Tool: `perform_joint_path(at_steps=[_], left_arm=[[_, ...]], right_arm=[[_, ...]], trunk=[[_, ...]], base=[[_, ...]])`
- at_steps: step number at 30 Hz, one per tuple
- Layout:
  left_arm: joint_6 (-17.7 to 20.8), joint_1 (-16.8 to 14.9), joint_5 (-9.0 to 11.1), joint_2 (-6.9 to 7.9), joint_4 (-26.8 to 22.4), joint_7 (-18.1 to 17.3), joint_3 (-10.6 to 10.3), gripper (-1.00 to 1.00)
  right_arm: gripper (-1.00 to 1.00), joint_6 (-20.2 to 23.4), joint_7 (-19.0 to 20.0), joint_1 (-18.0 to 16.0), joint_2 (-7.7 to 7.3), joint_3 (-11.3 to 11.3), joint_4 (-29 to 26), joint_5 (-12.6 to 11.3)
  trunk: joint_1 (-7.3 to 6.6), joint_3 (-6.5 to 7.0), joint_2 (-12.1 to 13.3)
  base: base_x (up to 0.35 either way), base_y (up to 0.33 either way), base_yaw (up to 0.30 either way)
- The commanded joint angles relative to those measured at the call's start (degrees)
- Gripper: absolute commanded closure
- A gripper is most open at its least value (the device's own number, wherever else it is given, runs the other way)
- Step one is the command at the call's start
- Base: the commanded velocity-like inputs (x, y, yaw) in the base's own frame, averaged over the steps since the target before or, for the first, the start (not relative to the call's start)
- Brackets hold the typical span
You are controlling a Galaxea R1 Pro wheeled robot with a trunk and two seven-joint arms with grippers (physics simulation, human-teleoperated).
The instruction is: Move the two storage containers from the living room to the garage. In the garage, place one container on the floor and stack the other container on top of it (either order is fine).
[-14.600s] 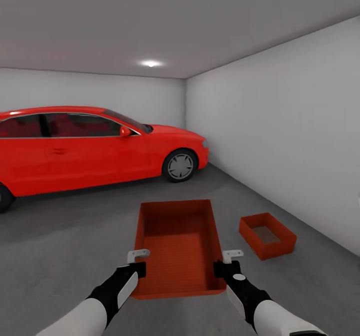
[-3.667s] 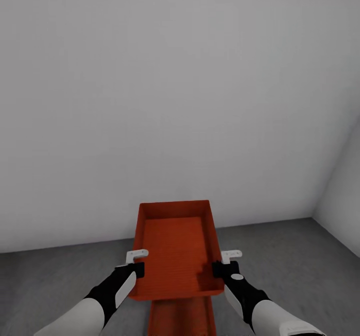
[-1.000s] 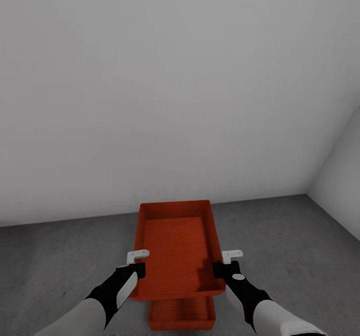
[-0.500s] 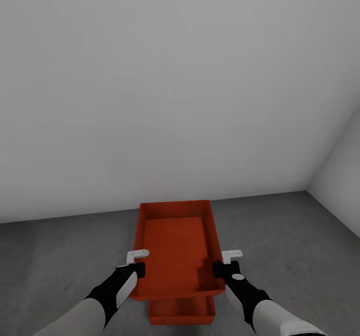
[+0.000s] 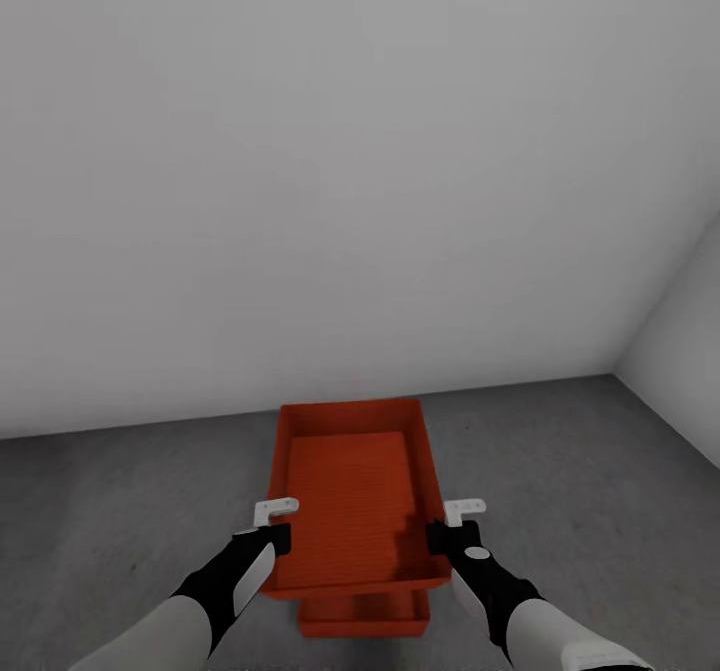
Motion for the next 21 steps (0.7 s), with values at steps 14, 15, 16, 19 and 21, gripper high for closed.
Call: perform_joint_path(at_steps=[14,15,16,19,21], left_arm=[[-0.7,-0.1,-1.7,1.11,-0.2,0.8,1.5,1.00],[-0.7,-0.1,-1.7,1.11,-0.2,0.8,1.5,1.00],[-0.7,-0.1,-1.7,1.10,-0.2,0.8,1.5,1.00],[-0.7,-0.1,-1.7,1.10,-0.2,0.8,1.5,1.00],[-0.7,-0.1,-1.7,1.11,-0.2,0.8,1.5,1.00]], right_arm=[[1.00,0.1,-1.9,0.0,-0.47,-1.2,0.1,0.2],[1.00,0.1,-1.9,0.0,-0.47,-1.2,0.1,0.2],[1.00,0.1,-1.9,-0.1,-0.47,-1.2,0.1,0.2],[1.00,0.1,-1.9,0.0,-0.49,-1.2,0.1,0.2],[1.00,0.2,-1.9,0.0,-0.48,-1.2,0.1,0.2]], trunk=[[0.00,-1.34,-0.1],[0.00,-1.43,-0.1],[0.00,-1.53,-0.1],[0.00,-1.80,-0.1],[0.00,-1.98,-0.1]], base=[[0.000,0.000,0.000],[0.000,0.000,0.000],[0.000,0.000,0.000],[0.000,0.000,0.000],[0.000,0.000,0.000]])
